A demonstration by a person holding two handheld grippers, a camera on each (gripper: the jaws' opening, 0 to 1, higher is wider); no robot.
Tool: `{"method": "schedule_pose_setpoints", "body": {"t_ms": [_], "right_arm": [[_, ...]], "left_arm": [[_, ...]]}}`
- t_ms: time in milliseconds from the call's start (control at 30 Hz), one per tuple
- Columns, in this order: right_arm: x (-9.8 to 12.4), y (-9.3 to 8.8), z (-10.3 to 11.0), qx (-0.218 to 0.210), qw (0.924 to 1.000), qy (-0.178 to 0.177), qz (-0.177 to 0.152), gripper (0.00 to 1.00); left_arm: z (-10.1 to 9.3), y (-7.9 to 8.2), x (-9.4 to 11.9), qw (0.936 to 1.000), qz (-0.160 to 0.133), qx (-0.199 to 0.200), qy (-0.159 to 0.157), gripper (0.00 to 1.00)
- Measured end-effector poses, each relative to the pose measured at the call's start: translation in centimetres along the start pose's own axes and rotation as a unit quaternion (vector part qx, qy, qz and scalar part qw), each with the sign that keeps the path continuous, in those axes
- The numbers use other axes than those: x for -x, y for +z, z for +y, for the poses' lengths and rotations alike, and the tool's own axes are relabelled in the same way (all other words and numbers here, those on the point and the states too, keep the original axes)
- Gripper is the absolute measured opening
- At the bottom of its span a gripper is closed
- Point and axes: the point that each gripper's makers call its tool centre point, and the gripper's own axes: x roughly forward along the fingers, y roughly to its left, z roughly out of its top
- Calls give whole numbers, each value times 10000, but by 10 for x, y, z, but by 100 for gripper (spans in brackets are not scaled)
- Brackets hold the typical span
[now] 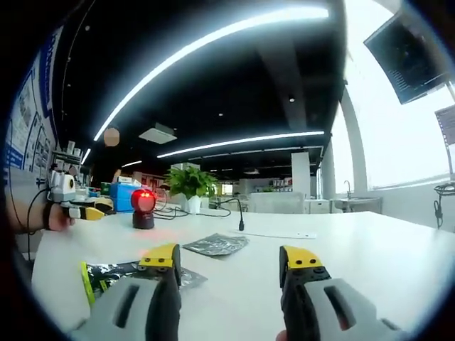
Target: Clip sheet goods on table flip sheet goods clip sheet goods scan sheet goods put sheet goods back to table
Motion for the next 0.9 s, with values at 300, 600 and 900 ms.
{"method": "schedule_pose_setpoints", "body": {"t_ms": [300, 600, 900], "right_arm": [[9, -2, 11, 42, 9999, -63, 86, 46], [13, 0, 30, 413, 9990, -93, 105, 44], [-5, 11, 135, 1247, 9884, 835, -243, 36]], "left_arm": [[0, -1, 0, 10000, 21, -45, 2, 42], [-1, -2, -1, 9999, 59, -104, 0, 42], [-2, -3, -1, 9998, 105, -165, 3, 42]]}}
